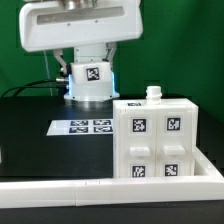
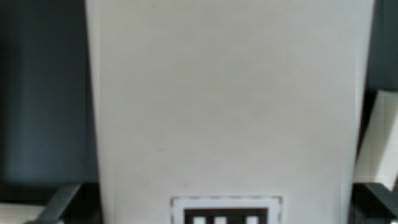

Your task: Assemble cabinet

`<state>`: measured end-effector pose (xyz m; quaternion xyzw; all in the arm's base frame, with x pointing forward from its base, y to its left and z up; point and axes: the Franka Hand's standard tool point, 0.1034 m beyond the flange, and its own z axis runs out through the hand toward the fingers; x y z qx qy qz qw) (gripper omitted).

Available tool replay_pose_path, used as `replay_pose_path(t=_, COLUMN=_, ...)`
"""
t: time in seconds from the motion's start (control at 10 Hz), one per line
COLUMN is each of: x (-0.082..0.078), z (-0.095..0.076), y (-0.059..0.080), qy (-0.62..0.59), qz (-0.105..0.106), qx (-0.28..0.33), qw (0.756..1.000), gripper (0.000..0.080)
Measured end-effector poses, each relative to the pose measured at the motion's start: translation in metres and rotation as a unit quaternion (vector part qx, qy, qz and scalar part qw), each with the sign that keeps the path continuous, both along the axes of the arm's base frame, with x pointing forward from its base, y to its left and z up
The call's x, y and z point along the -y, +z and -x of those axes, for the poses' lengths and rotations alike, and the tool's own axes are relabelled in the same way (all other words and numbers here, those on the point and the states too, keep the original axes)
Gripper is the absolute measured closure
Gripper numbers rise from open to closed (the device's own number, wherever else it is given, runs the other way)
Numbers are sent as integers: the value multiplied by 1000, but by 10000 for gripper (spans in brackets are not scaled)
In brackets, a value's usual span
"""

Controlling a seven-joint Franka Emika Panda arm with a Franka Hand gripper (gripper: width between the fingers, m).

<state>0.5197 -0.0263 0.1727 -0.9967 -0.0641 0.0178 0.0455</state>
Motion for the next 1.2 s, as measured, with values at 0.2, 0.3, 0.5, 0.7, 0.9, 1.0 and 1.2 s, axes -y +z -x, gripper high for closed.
replay_pose_path(t=0.2, x=2, z=2, y=-2, qy=0, qz=0, qx=-2, qw=1000, gripper=239)
replay_pose_path(t=0.3, x=1, z=2, y=-3, qy=1, qz=0, qx=-2, qw=1000, gripper=239)
replay_pose_path(t=0.5, x=0, z=2, y=-3, qy=0, qz=0, qx=-3, qw=1000, gripper=239)
replay_pose_path(t=0.7, x=-24, z=-8, y=5, qy=-15, qz=6, qx=1, qw=1000, gripper=239)
replay_pose_path(t=0.9, x=-40, z=-23, y=11, qy=-13, qz=5, qx=0, qw=1000, gripper=239)
replay_pose_path(t=1.0, x=-51, z=-34, y=13, qy=-18, qz=6, qx=3, qw=1000, gripper=239)
replay_pose_path(t=1.2, x=-74, z=-54, y=13, qy=-19, qz=6, qx=8, qw=1000, gripper=239)
